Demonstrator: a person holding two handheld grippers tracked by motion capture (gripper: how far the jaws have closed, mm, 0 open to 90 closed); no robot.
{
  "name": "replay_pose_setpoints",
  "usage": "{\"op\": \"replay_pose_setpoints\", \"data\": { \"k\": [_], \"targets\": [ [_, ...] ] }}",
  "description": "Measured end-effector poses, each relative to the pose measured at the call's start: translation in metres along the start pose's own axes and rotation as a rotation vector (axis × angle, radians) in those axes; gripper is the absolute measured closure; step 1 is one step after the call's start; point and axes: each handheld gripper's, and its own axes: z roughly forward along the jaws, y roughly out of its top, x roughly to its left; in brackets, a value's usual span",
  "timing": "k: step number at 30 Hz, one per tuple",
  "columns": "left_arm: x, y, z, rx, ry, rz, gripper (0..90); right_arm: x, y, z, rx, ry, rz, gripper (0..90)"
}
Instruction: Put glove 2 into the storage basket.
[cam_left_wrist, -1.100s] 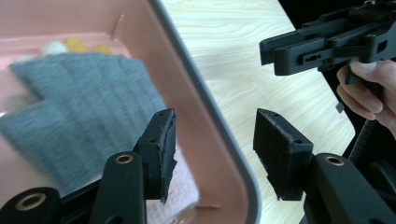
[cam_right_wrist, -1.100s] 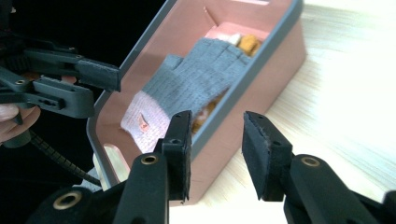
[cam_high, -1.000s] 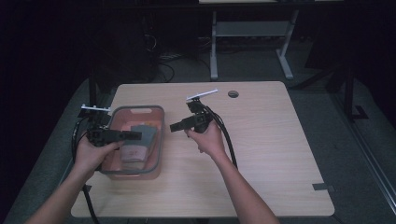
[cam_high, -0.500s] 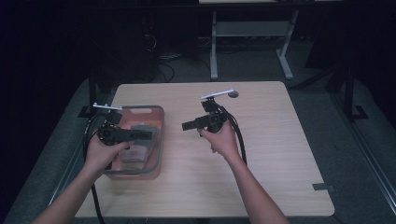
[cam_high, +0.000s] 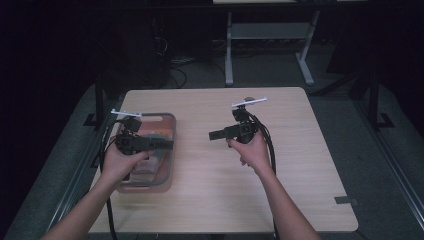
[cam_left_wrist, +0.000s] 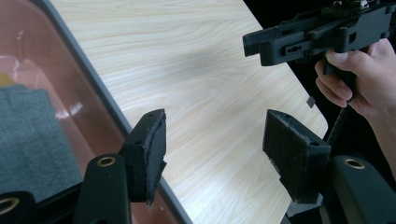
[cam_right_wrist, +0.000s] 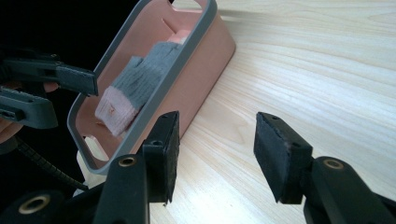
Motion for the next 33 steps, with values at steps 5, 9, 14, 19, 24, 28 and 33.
{"op": "replay_pose_setpoints", "data": {
  "k": [5,9,14,19,24,28,33],
  "targets": [
    [-0.005,0.001,0.005,0.004,-0.006,0.008,38.6,-0.007,-0.003,-0.005,-0.002,-0.003,0.003,49.3],
    [-0.010,0.002,0.009,0.002,-0.016,0.008,37.9,-0.011,-0.006,-0.010,-0.007,-0.006,0.012,48.3],
    [-0.016,0.003,0.016,0.014,-0.027,0.027,37.3,-0.019,-0.011,-0.018,-0.010,-0.020,0.026,47.4],
    [-0.021,0.004,0.023,0.024,-0.037,0.030,37.0,-0.025,-0.017,-0.025,-0.015,-0.027,0.036,46.6],
    [-0.026,0.003,0.031,0.034,-0.048,0.034,36.7,-0.032,-0.024,-0.031,-0.019,-0.036,0.050,45.7],
    [-0.029,0.003,0.036,0.041,-0.053,0.032,36.4,-0.038,-0.029,-0.037,-0.025,-0.046,0.054,44.6],
    [-0.033,0.003,0.041,0.049,-0.060,0.042,35.9,-0.045,-0.035,-0.045,-0.033,-0.055,0.070,43.6]
  ]
}}
